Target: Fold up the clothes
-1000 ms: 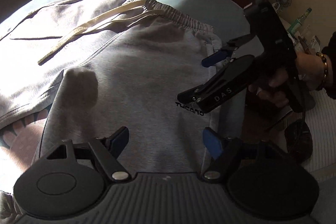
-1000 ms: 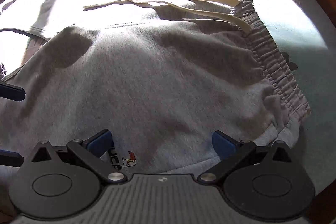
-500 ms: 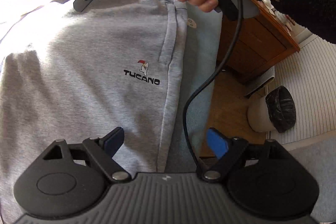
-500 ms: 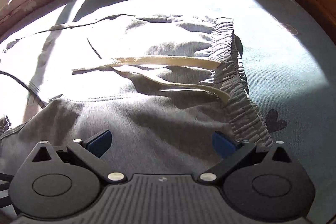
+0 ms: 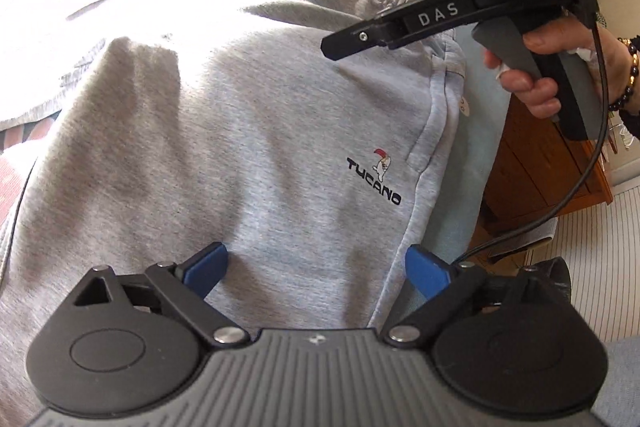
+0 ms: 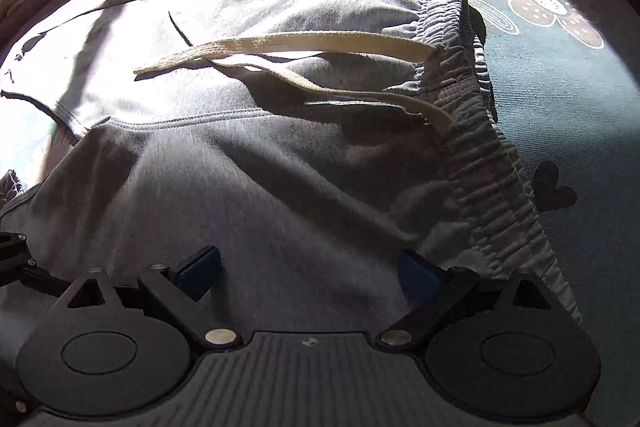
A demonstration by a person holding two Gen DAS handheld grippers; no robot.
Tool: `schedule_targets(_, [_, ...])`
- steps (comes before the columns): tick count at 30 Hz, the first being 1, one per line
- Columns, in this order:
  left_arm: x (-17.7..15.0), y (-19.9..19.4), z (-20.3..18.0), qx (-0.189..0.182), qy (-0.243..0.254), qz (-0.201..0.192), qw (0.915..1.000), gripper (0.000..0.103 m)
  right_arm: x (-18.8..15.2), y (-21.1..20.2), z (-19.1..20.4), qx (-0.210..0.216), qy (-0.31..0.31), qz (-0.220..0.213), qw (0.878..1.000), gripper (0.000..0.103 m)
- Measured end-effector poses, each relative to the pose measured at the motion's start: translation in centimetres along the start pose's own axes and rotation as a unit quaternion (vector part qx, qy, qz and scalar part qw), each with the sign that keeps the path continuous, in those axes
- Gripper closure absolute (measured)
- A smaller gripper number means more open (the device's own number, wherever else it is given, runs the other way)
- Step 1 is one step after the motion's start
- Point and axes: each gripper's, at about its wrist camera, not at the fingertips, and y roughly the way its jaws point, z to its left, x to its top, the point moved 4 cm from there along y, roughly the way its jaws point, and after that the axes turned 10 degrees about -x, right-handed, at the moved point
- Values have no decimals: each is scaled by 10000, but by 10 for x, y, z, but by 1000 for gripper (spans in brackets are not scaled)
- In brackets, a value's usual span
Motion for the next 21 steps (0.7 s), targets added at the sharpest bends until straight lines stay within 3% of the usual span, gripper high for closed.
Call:
schedule_targets(2, [-1,3,0,-52,-12,4,10000,1,18,-15,5,159,-92,-375,9991,16])
schedule_targets(3, [0,5,-1,-45,-29,3,10000,1,27,-20,9,189,-215,-542,9981,23])
schedule_targets(6, [-1,6,-1,-47,-99,-48,9999,1,60,-20,25,140,-852,-919,9920,40])
schedule_targets(9, [-2,5,-1,-49,-137,-134,9998,1,90,-6,43,-71,-1615,-1189,9797,46])
schedule_targets(13, [-1,6,-3,7,-110,-206,9997,1,114,21,76,-119,-2911,-1359,9469,52])
schedule_targets(15, [-2,5,-3,11,-113,-258,9996,1,113,29,95,-81,-3592,-1395,9227,68])
schedule_targets(17, [-4,3,-3,-6,-126,-307,9995,1,108,33,115,15,-4230,-1458,8943,77])
schedule_targets(21, [-4,2,0,-91,-173,-388,9991,1,98,42,142,236,-4978,-1450,8548,77])
